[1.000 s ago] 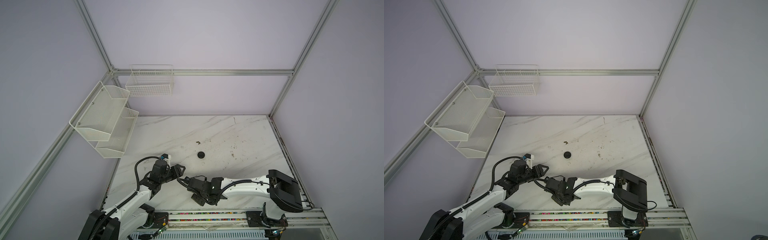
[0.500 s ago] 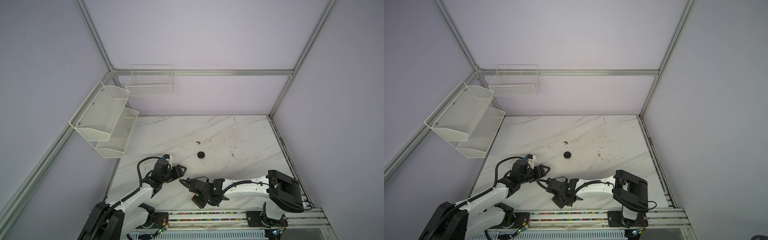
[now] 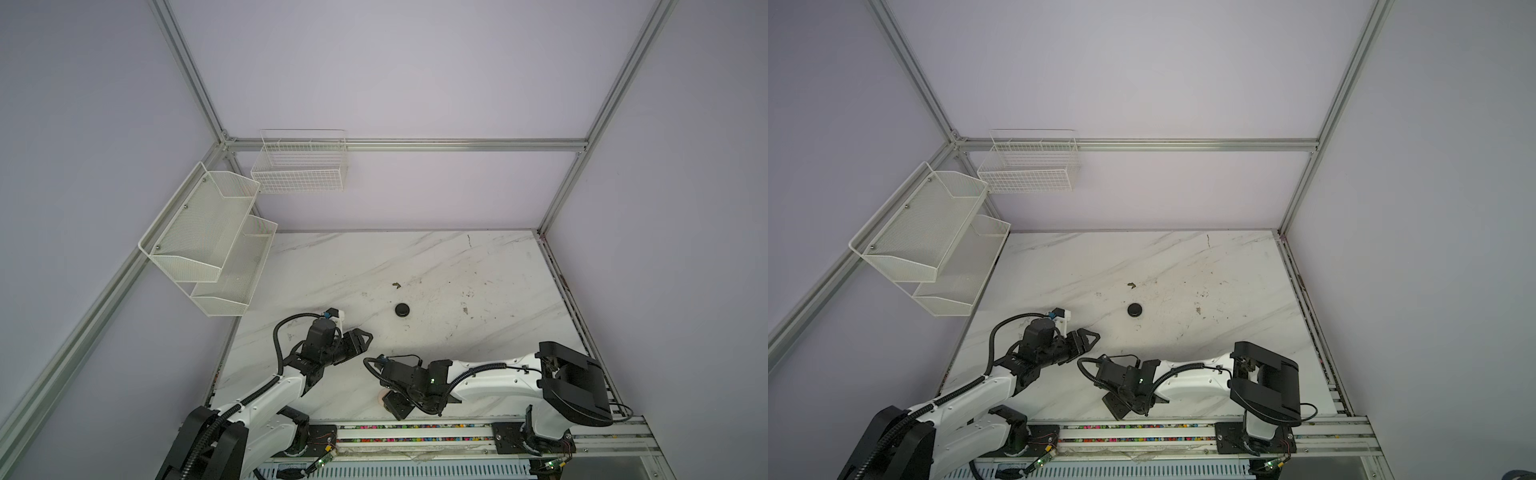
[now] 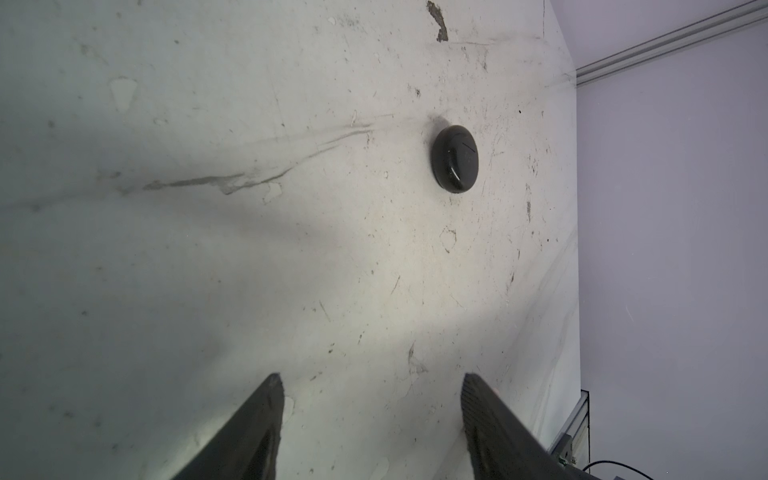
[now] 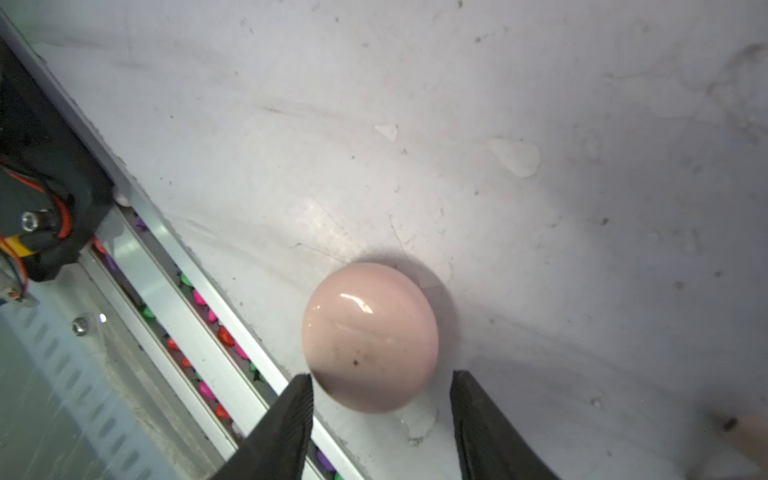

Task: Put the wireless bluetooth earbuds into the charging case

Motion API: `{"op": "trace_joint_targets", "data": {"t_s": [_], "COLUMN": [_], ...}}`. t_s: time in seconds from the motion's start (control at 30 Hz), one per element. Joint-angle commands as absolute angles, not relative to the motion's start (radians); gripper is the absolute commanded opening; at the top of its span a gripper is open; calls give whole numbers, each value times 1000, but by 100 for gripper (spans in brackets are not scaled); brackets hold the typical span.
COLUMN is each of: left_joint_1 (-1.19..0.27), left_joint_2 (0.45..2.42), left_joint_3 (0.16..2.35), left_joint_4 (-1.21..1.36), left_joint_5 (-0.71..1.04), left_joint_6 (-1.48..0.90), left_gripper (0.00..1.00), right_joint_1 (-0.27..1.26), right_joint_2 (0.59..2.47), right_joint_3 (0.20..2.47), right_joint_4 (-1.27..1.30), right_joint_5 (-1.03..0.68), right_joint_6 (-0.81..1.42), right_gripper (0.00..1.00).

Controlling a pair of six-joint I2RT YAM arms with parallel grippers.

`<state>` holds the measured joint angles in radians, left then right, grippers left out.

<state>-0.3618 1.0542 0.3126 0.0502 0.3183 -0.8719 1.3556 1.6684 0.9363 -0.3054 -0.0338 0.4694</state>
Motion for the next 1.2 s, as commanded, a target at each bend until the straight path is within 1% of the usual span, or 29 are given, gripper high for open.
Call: {"op": "trace_joint_targets", "data": {"t_s": [0.0, 0.1, 0.17, 0.33, 0.5, 0.67, 0.77, 1.0, 1.1, 1.17], "left_joint_1": [-351, -348, -347, -345, -342, -337, -334, -322, -311, -303], "left_joint_2": [1027, 1004, 986, 968, 968, 969, 977, 989, 991, 991], "left_joint_3": [354, 348, 342, 330, 334, 336, 337, 338, 346, 353], "left_joint_4": [67, 51, 42, 46, 37, 43, 44, 45, 37, 21], "left_joint_5": [342, 341, 338, 332, 332, 330, 329, 318, 313, 313], "left_joint_6": [-865, -864, -863, -864, -862, -863, -861, -858, -856, -857], "left_gripper": [68, 68, 68, 68, 68, 68, 68, 68, 68, 68], "right_joint_1": [1392, 1407, 1408, 1407, 1402, 1339, 1300, 1236, 1227, 1227], "right_joint_2": [1690, 1719, 1723, 1739, 1792, 1751, 1742, 1777, 1803, 1784], "right_joint_3": [972, 998, 1007, 1023, 1046, 1026, 1026, 1044, 1061, 1062], "right_joint_4": [-384, -406, -406, -337, -328, -321, -317, -237, -213, -223], "right_joint_5": [70, 131, 152, 137, 156, 163, 166, 148, 106, 70], "right_joint_6": [447, 418, 411, 406, 403, 445, 450, 430, 391, 377], "right_gripper": [57, 58, 55, 55, 53, 44, 42, 42, 44, 47]}}
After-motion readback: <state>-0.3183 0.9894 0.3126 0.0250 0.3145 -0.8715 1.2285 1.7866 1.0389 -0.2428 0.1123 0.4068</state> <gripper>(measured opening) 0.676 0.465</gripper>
